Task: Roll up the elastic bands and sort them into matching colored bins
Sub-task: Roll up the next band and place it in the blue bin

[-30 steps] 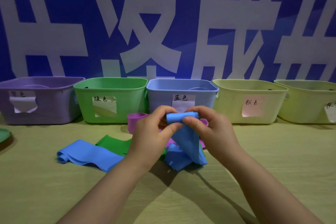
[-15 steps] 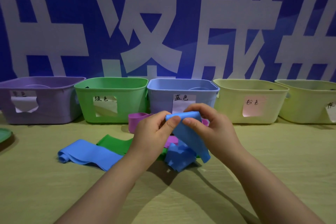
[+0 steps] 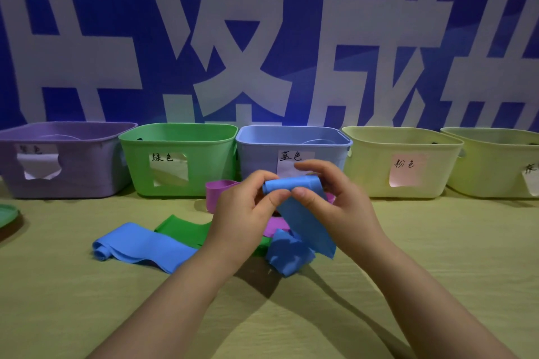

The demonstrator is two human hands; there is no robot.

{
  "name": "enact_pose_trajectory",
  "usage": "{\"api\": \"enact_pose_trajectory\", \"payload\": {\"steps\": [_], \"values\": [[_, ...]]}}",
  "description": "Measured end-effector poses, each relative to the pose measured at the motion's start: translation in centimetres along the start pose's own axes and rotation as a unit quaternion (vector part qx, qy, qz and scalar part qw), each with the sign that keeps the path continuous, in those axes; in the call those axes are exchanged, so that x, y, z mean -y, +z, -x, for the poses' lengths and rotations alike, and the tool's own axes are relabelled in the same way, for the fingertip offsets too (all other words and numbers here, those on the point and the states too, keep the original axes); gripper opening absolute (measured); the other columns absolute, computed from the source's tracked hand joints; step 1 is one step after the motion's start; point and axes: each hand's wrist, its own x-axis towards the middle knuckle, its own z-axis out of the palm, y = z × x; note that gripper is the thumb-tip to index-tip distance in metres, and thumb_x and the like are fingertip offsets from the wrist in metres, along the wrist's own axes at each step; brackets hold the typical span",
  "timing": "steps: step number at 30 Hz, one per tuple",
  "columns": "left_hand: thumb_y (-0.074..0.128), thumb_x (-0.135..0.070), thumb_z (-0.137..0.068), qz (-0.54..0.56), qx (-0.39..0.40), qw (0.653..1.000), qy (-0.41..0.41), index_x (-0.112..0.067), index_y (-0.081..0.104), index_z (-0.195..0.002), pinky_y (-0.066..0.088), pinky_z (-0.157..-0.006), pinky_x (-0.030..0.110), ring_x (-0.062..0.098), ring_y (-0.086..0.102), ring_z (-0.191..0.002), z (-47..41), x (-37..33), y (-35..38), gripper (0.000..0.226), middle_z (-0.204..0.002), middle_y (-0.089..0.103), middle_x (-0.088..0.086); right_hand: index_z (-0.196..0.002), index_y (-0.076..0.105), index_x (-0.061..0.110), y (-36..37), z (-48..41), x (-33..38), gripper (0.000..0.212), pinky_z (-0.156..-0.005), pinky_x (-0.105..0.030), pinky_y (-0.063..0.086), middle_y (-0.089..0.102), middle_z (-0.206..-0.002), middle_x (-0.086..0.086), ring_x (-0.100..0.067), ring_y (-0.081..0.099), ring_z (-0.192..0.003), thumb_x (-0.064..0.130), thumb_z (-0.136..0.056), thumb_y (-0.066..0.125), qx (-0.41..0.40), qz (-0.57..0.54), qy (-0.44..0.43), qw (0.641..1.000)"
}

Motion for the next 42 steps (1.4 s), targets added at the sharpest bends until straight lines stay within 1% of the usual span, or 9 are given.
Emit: {"api": "enact_pose_trajectory", "payload": {"steps": [7, 11, 15, 20, 23, 29, 33, 37, 42], "values": [[0.047, -0.045, -0.079, 0.083, 0.044, 0.995, -0.042, -0.024, 0.061, -0.08, 0.046, -0.065, 0.04, 0.022, 0.058, -0.068, -0.1, 0.1, 0.3, 0.025, -0.069, 0.063, 0.005, -0.083, 0.05, 0.043, -0.1, 0.1, 0.1, 0.023, -0.06, -0.009, 0.038, 0.058, -0.076, 0.021, 0.01, 0.051, -0.074, 0.024, -0.084, 0.064, -0.013, 0.058, -0.021, 0.998], [0.064, -0.053, -0.061, 0.092, 0.042, 0.994, -0.038, -0.037, 0.055, -0.092, 0.047, -0.064, 0.03, 0.012, 0.057, -0.067, 0.1, 0.1, 0.5, 0.037, -0.078, 0.065, -0.005, -0.079, 0.056, 0.029, -0.1, 0.0, -0.1, 0.013, -0.054, -0.016, 0.036, 0.058, -0.067, 0.005, -0.003, 0.049, -0.063, 0.038, -0.082, 0.065, -0.028, 0.057, -0.006, 0.998], [0.064, -0.039, -0.074, 0.038, 0.018, 0.999, -0.006, -0.035, 0.051, -0.089, 0.04, -0.056, 0.027, 0.006, 0.047, -0.057, 0.2, 0.3, 0.4, 0.02, -0.068, 0.058, -0.01, -0.08, 0.06, 0.012, -0.2, -0.1, -0.3, 0.028, -0.053, -0.023, 0.036, 0.06, -0.071, -0.008, -0.016, 0.05, -0.065, 0.039, -0.079, 0.068, -0.026, 0.032, 0.011, 0.999], [0.061, -0.02, -0.087, 0.009, 0.005, 1.0, 0.011, -0.032, 0.054, -0.087, 0.034, -0.055, 0.012, -0.002, 0.046, -0.057, 0.1, 0.2, 0.1, 0.013, -0.065, 0.055, -0.012, -0.09, 0.056, 0.042, 0.2, 0.0, -0.2, 0.022, -0.069, -0.021, 0.047, 0.064, -0.087, 0.014, -0.007, 0.059, -0.083, 0.046, -0.074, 0.07, 0.003, -0.005, 0.021, 1.0], [0.057, -0.028, -0.084, 0.008, 0.003, 1.0, 0.011, -0.025, 0.058, -0.087, 0.035, -0.06, 0.009, -0.004, 0.049, -0.065, -0.3, 0.2, 0.0, 0.004, -0.073, 0.056, -0.008, -0.096, 0.056, 0.041, 0.3, 0.0, -0.3, 0.025, -0.07, -0.018, 0.045, 0.064, -0.094, 0.015, -0.003, 0.058, -0.084, 0.027, -0.08, 0.07, 0.006, 0.009, 0.002, 1.0], [0.048, -0.041, -0.076, 0.235, 0.105, 0.959, -0.121, -0.009, 0.063, -0.076, 0.048, -0.061, 0.019, 0.008, 0.057, -0.06, 0.0, -1.1, -0.1, 0.035, -0.067, 0.063, 0.0, -0.072, 0.061, 0.026, 0.1, -0.2, -0.3, 0.013, -0.058, -0.022, 0.043, 0.063, -0.068, 0.011, -0.003, 0.055, -0.063, 0.038, -0.068, 0.063, -0.016, -0.076, 0.041, 0.996], [0.055, -0.045, -0.078, 0.258, 0.097, 0.953, -0.124, -0.014, 0.065, -0.082, 0.048, -0.067, 0.025, 0.013, 0.059, -0.07, -0.1, -1.2, -0.1, 0.033, -0.078, 0.065, 0.006, -0.075, 0.059, 0.015, 0.4, -0.1, -0.2, 0.028, -0.057, -0.029, 0.042, 0.061, -0.071, -0.004, -0.009, 0.052, -0.065, 0.04, -0.066, 0.065, -0.03, -0.08, 0.048, 0.995], [0.069, -0.03, -0.061, 0.232, 0.054, 0.968, -0.079, -0.022, 0.056, -0.089, 0.047, -0.061, 0.015, 0.006, 0.054, -0.07, -0.1, -1.3, 0.2, 0.032, -0.084, 0.06, -0.002, -0.083, 0.058, 0.002, 0.6, -0.1, -0.1, 0.054, -0.059, -0.037, 0.042, 0.057, -0.08, -0.022, -0.015, 0.047, -0.067, 0.051, -0.062, 0.065, -0.038, -0.058, 0.042, 0.997], [0.07, -0.004, -0.074, 0.194, 0.032, 0.978, -0.067, -0.018, 0.061, -0.08, 0.043, -0.059, 0.014, 0.004, 0.053, -0.064, -0.3, -0.5, 0.3, 0.018, -0.07, 0.062, -0.005, -0.086, 0.059, -0.002, 0.5, -0.2, 0.1, 0.054, -0.065, -0.047, 0.048, 0.058, -0.083, -0.026, -0.019, 0.049, -0.069, 0.046, -0.062, 0.066, -0.039, -0.064, 0.056, 0.996]]}}
